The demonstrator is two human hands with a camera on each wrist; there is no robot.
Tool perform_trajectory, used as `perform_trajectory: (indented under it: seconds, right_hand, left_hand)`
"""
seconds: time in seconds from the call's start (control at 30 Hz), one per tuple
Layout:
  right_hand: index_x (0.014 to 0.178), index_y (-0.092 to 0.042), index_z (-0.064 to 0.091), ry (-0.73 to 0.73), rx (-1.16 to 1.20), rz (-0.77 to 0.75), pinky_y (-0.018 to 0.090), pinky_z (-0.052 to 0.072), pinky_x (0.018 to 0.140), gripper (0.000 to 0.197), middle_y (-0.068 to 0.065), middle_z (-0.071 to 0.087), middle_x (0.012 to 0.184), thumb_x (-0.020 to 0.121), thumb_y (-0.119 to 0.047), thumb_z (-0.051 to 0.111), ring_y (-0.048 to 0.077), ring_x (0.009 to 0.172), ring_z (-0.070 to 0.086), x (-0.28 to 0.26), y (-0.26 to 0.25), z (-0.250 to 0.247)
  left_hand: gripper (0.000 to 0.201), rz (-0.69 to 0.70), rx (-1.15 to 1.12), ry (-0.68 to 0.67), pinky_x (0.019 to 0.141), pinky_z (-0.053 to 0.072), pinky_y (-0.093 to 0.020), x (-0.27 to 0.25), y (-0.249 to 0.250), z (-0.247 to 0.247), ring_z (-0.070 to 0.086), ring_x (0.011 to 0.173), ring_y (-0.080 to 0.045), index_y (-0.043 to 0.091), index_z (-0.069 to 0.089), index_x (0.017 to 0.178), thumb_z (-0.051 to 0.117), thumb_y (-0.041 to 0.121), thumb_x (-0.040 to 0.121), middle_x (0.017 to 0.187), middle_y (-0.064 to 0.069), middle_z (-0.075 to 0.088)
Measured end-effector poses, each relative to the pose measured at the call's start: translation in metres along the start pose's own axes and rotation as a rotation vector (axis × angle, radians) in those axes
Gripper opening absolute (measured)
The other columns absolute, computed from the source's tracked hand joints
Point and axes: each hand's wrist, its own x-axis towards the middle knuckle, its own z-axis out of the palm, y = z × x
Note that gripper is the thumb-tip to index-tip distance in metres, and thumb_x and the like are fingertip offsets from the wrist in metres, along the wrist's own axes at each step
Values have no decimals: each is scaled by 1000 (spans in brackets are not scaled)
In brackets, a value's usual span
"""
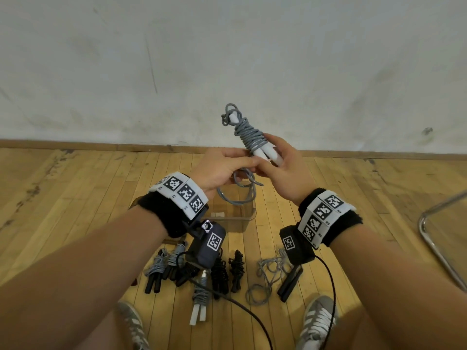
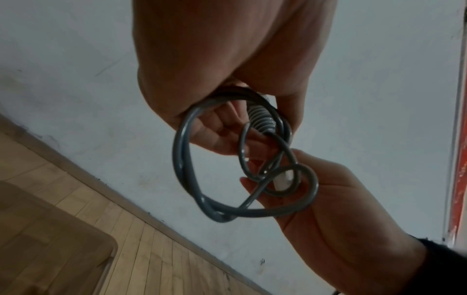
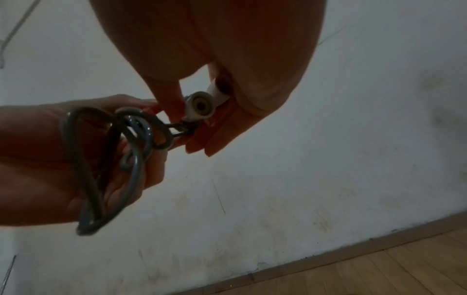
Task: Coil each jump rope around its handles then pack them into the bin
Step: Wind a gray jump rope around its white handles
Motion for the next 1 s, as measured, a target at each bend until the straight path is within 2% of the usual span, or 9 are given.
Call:
perform_trajectory:
  seconds: [0.1, 0.17, 0.37, 0.5, 0.6, 0.7, 0.8, 0.9, 1.0]
  right_hand:
    - [139, -30, 47, 59, -156, -30, 45, 62, 81, 54, 4, 70, 109, 91, -24, 73, 19, 89, 74, 1, 5, -1]
    - [133, -32, 45, 64, -169, -35, 48, 63, 78, 52, 5, 71, 103, 91, -18, 72, 20, 81, 75, 1, 5, -3]
    - [129, -35, 40, 53, -254, -15, 52, 62, 74, 56, 8, 74, 95, 89, -16, 74, 23, 74, 76, 5, 7, -16]
    - [131, -30, 39, 23, -292, -5, 42, 63, 61, 54, 10, 73, 91, 91, -14, 71, 21, 62, 73, 4, 5, -21]
    - [135, -29, 36, 11, -371, -44, 29, 51, 51, 51, 11, 68, 81, 95, -17, 65, 20, 53, 61, 4, 4, -20]
    - [139, -33, 34, -18, -329, -32, 30, 46, 52, 35, 6, 58, 75, 107, -33, 47, 15, 55, 51, 4, 5, -16]
    - [146, -39, 30, -74, -277, -9, 30, 50, 56, 35, 6, 55, 88, 112, -38, 25, 18, 65, 53, 3, 5, -10]
    - [156, -34, 22, -128, -297, -26, 25, 54, 65, 45, -3, 57, 101, 111, -35, 28, 8, 76, 57, 1, 6, -5]
    - [160, -30, 21, -121, -256, 7, 30, 56, 79, 61, -9, 63, 107, 105, -42, 46, 3, 91, 61, 1, 7, 0]
  left_hand:
    - [30, -28, 32, -53, 76, 61, -31, -1, 1, -2, 73, 80, -19, 16, 74, 117, 75, 6, 89, 92, -8, 78]
    - [40, -54, 92, -108, 85, 60, -35, -2, 2, -3, 76, 87, -20, 25, 68, 122, 75, 6, 88, 98, -7, 79]
    - [66, -103, 119, -212, 70, 57, -24, -5, 4, -6, 75, 93, -11, 31, 59, 138, 76, -3, 84, 107, 2, 77]
    - [80, -99, 42, -229, 63, 57, -24, -7, 1, -5, 75, 98, -20, 26, 48, 148, 65, -18, 83, 122, -8, 72]
    - [77, -69, -74, -183, 65, 60, -28, -6, 0, -1, 75, 100, -25, 16, 46, 149, 56, -23, 84, 122, -11, 72]
    - [64, -20, -59, -111, 67, 59, -27, -5, 2, 3, 74, 92, -18, 15, 58, 140, 59, -17, 85, 112, -5, 74]
    - [45, -12, -54, -43, 75, 56, -33, -5, 2, 3, 73, 90, -20, 18, 66, 129, 67, -1, 89, 106, -6, 77]
    - [20, 2, -5, 15, 65, 51, -27, -5, 1, 4, 70, 86, -19, 23, 74, 114, 69, 27, 95, 104, -6, 78]
    - [29, 15, 1, 81, 55, 44, -22, -5, 0, 6, 69, 76, -15, 23, 76, 111, 68, 45, 94, 95, 0, 75]
